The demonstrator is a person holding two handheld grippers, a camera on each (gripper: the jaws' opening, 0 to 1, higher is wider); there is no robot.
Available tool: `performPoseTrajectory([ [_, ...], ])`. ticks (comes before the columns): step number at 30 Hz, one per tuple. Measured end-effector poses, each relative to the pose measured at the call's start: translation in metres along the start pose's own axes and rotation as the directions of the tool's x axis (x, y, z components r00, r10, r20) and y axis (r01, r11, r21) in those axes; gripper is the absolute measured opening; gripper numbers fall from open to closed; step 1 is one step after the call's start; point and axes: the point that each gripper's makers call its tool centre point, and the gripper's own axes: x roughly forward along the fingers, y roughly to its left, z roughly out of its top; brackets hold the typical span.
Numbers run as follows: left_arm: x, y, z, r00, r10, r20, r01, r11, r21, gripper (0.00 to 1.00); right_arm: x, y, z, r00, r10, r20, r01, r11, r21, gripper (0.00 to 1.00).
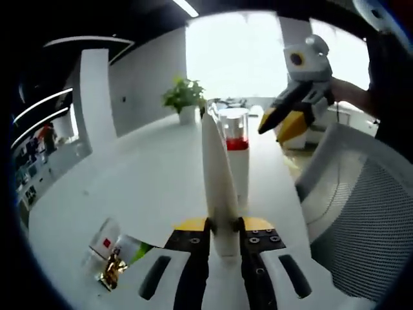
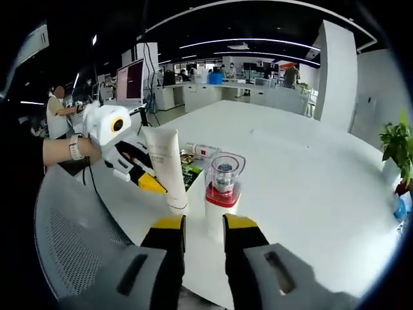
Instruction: Arrange the skincare products in the storage area until every visible bottle or jar stands upright without overlapping.
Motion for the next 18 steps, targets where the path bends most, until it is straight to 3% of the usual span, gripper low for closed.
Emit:
performPoseTrajectory([
  [13, 0.016, -0.007, 0.007, 0.995, -0.094, 0.019, 0.092, 0.993, 0.07, 0.13, 0.001, -0.01, -0.008, 0.999, -0.036, -0.028, 0.037, 0.999, 0.029, 0.55],
  [18, 0.022, -0.007, 0.01, 0.993, -0.115, 0.018, 0.113, 0.991, 0.069, 0.13, 0.001, -0.011, -0.009, 0.999, -0.042, -0.026, 0.043, 0.998, 0.041, 0.58],
])
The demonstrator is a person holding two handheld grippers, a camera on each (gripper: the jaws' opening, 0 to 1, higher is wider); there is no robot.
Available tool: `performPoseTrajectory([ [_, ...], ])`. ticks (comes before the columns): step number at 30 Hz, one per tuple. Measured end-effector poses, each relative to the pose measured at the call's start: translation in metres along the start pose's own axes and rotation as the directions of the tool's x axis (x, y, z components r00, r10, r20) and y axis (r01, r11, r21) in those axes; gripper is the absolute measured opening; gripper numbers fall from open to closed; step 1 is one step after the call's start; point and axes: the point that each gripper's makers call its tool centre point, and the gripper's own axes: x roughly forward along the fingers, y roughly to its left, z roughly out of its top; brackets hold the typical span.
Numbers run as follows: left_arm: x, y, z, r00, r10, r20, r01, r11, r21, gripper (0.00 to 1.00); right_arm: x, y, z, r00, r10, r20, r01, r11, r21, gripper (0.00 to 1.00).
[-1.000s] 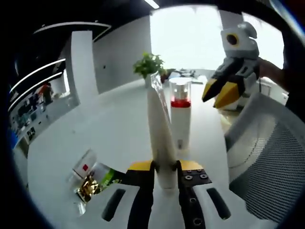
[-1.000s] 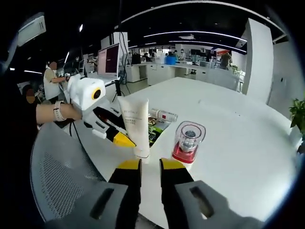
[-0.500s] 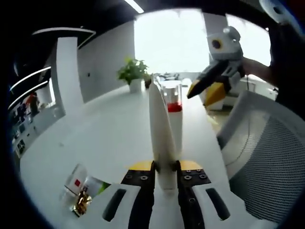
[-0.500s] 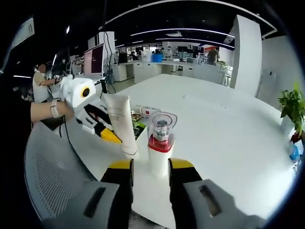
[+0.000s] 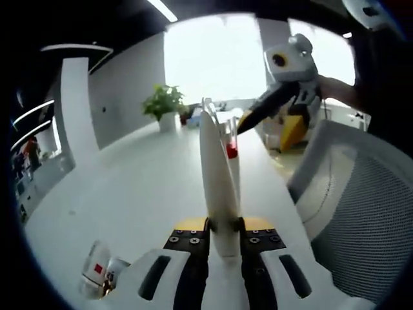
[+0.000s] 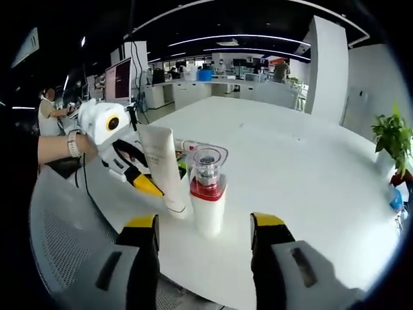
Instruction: Arrange the skincare products in the storage area until every visible bottle or jar stands upright without overlapping.
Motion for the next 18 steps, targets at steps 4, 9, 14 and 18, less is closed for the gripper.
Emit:
performPoseTrajectory([
  [4, 0.004, 0.0, 0.002, 1.0, -0.01, 0.006, 0.01, 1.0, 0.006, 0.14, 0.001, 0.002, -0.001, 1.0, 0.005, -0.006, -0.005, 1.0, -0.001, 0.58],
  [9, 0.009, -0.001, 0.004, 0.999, -0.035, 0.017, 0.035, 0.999, 0.01, 0.14, 0.001, 0.001, -0.001, 1.0, 0.004, -0.01, -0.004, 1.0, 0.002, 0.58],
  [14, 0.014, -0.001, 0.006, 0.999, -0.042, 0.017, 0.041, 0.999, 0.009, 0.14, 0.0, -0.003, -0.003, 1.0, -0.003, -0.02, 0.003, 1.0, 0.005, 0.58],
  [18, 0.017, -0.002, 0.007, 0.999, -0.043, 0.017, 0.042, 0.999, 0.013, 0.14, -0.001, -0.005, -0.004, 1.0, -0.006, -0.021, 0.007, 1.0, 0.01, 0.57],
])
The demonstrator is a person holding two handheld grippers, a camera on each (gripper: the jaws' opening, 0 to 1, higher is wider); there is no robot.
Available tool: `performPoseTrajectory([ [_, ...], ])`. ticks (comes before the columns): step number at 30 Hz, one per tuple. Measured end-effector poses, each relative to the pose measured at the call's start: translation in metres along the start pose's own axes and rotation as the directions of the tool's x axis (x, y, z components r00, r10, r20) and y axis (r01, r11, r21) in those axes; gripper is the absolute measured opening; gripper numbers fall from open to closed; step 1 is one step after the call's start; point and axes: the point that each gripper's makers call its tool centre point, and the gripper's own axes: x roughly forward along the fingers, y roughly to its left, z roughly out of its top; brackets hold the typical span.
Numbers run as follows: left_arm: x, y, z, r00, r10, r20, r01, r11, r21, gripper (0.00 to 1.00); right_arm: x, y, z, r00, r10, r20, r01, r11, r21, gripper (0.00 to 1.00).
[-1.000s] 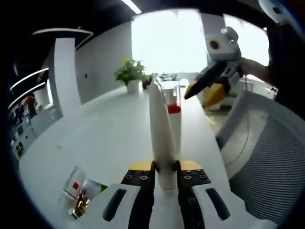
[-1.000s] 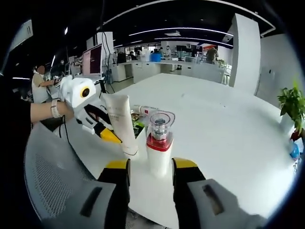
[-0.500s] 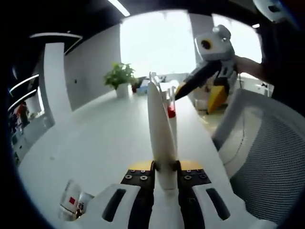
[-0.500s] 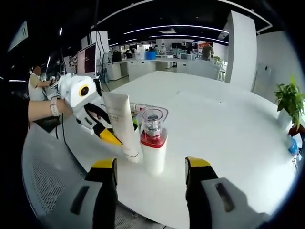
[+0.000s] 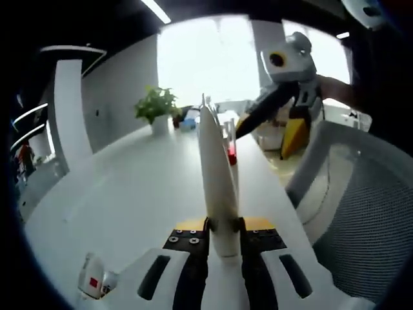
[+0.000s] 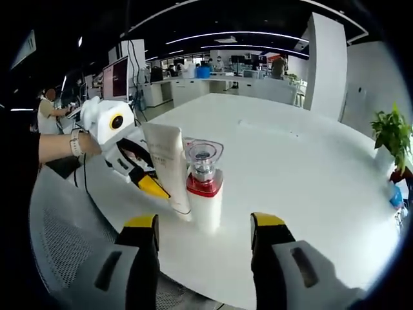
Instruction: Arrange the skincare products in the storage area until every visible bottle or jar stands upright without overlapping.
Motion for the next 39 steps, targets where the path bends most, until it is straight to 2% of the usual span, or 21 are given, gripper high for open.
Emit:
performPoseTrajectory([
  [15, 0.004, 0.0, -0.004, 1.0, -0.002, -0.016, 0.002, 1.0, 0.016, 0.16, 0.001, 0.0, 0.0, 1.0, 0.01, -0.009, -0.01, 1.0, -0.005, 0.58],
  [18, 0.004, -0.001, -0.003, 1.0, -0.007, -0.015, 0.006, 1.0, -0.005, 0.19, 0.002, 0.001, -0.001, 1.0, 0.011, -0.012, -0.011, 1.0, -0.005, 0.58],
  [24, -0.002, 0.001, -0.002, 1.0, 0.017, -0.02, -0.017, 1.0, -0.01, 0.22, 0.004, 0.003, -0.003, 1.0, 0.021, -0.018, -0.022, 1.0, -0.006, 0.59],
  [27, -0.006, 0.0, 0.0, 0.999, 0.033, -0.021, -0.034, 0.999, -0.03, 0.27, 0.005, 0.004, -0.003, 1.0, 0.022, -0.02, -0.022, 1.0, -0.007, 0.6],
  [35, -0.019, 0.002, -0.002, 0.992, 0.108, -0.064, -0.112, 0.991, -0.067, 0.41, 0.005, 0.007, 0.002, 0.999, 0.032, -0.013, -0.032, 0.999, -0.025, 0.61],
  [39, -0.03, 0.009, 0.0, 0.981, 0.182, -0.071, -0.188, 0.977, -0.096, 0.55, 0.006, 0.009, 0.004, 0.999, 0.034, -0.011, -0.034, 0.999, -0.03, 0.63],
])
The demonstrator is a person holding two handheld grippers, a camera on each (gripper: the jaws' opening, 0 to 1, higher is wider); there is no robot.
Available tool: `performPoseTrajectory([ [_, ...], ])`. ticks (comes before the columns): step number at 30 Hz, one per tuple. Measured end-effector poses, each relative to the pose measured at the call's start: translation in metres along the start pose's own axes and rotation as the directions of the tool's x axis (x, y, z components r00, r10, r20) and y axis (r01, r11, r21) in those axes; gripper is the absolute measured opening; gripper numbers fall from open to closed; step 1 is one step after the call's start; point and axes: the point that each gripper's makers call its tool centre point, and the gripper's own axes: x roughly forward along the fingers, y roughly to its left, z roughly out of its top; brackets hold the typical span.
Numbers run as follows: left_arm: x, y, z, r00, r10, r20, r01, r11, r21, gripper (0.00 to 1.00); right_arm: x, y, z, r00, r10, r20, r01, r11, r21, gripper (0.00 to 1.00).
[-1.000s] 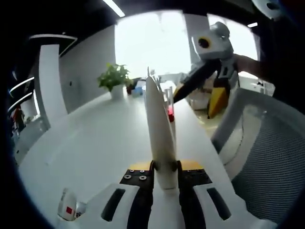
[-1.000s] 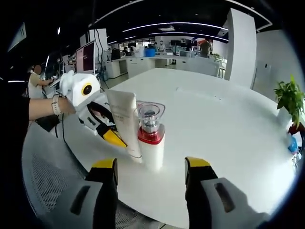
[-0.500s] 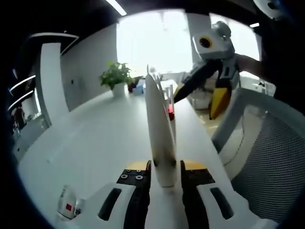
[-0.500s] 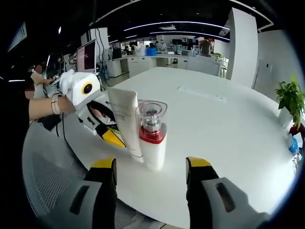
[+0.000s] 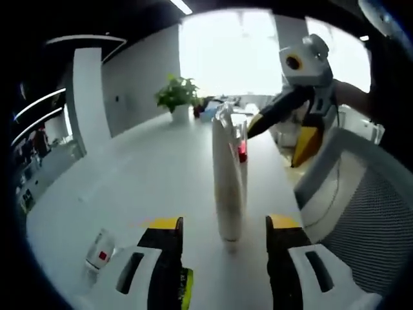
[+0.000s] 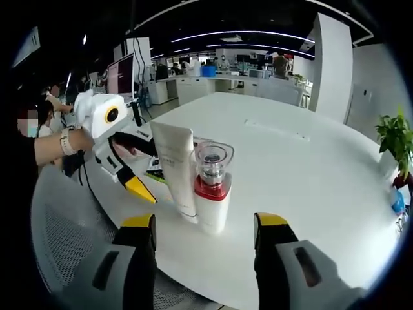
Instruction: Arrange the skincare products in the storage area until every visible bottle or jar stands upright without overlapping.
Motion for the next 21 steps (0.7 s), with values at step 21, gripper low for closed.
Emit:
performPoseTrajectory([
  [21, -0.055, 0.027, 0.002, 0.963, 0.268, -0.022, -0.269, 0.952, -0.144, 0.97, -0.006, 0.009, 0.006, 1.0, -0.011, -0.006, 0.01, 0.999, -0.045, 0.74],
])
